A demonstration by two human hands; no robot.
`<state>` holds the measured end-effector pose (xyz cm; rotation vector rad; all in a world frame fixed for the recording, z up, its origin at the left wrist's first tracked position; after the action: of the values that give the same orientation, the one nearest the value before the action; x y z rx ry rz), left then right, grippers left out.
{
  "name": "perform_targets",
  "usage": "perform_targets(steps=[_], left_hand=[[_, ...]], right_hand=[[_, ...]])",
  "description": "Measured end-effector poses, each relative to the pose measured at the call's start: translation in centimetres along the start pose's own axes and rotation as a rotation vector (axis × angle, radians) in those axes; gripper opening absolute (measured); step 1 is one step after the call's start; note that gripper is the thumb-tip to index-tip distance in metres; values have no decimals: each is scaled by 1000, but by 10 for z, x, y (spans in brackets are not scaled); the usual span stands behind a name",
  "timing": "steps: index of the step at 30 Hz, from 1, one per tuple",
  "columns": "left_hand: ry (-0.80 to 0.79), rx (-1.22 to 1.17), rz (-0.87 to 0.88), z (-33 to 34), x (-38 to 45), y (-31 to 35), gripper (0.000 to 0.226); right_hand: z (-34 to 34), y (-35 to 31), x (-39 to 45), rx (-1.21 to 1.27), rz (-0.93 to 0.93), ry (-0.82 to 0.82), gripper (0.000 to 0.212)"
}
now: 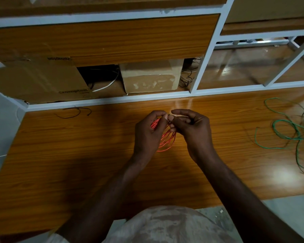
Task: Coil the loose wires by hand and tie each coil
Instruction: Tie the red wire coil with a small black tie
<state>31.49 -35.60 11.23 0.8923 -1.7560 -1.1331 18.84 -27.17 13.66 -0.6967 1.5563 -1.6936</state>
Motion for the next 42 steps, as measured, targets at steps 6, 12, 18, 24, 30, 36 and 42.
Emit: perform_targets(steps=[6, 12, 18, 24, 30, 36, 42], left_hand=[[-95, 5, 47, -3, 0, -3, 14], [-203, 2, 44, -6, 2, -10, 18], [-268, -77, 44, -5, 4, -15, 8], [-214, -146, -101, -2, 1, -24, 11], [-306, -96, -107, -16, -2, -26, 13], [-280, -110, -165, -47, -6, -48, 12], [-91, -254, -299, -96, -9, -72, 16]], right_hand=[[-11, -5, 12, 58, 248, -153, 27], [-21, -4, 24, 97, 450, -221, 27], [-27, -10, 34, 44, 379, -183, 14], [-13, -15, 35, -259, 21, -228, 9], [13, -17, 34, -464, -265, -234, 6], [31, -4, 42, -397, -74, -394, 28], [75, 39, 33, -637, -63, -823, 35]])
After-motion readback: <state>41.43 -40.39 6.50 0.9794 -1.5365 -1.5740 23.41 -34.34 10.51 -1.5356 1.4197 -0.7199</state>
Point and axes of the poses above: each hand's wrist, its own x-axis towards the middle knuckle, its own z-axis out of the palm, y = z × x, the point moved 2 cm from there along x, towards the middle knuckle
